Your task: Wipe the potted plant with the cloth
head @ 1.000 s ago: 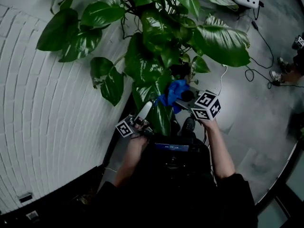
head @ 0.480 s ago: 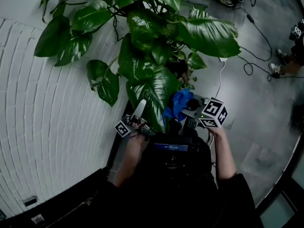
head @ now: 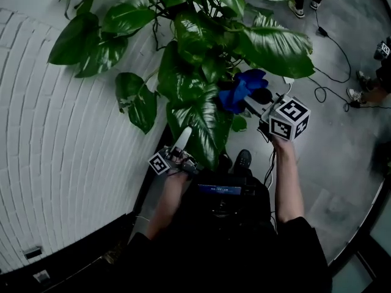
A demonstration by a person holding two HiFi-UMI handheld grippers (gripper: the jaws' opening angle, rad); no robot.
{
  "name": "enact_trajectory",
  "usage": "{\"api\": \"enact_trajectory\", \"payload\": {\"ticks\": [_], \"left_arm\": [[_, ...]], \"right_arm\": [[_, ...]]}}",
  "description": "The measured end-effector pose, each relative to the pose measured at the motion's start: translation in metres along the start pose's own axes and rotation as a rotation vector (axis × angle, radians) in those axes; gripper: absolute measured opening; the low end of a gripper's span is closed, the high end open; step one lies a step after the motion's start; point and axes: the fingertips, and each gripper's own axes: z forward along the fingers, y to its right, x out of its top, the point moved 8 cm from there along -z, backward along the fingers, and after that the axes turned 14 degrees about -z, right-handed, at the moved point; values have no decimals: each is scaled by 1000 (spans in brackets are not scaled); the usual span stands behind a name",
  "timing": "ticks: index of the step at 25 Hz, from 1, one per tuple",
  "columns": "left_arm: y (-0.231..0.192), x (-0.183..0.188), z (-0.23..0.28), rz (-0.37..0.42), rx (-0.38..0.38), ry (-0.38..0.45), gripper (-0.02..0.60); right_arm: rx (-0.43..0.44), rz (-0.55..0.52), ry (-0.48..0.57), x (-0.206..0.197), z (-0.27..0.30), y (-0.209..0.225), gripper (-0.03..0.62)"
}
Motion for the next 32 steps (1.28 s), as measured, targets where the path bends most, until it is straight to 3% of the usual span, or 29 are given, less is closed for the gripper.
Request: {"api": "enact_trajectory", "payload": {"ticks": [9, 13, 22, 32], "left_arm": [[2, 2, -4, -12, -12, 12, 22], [1, 3, -6, -19, -20, 16, 21], [1, 7, -5, -51, -67, 40, 21], [1, 2, -1, -75, -90, 62, 21]], "right_arm": [[-13, 50, 23, 2, 86, 18, 107], [49, 63, -46, -14, 106, 19, 107], [138, 101, -158, -66, 79, -9, 107], [213, 136, -188, -104, 37, -60, 107]]}}
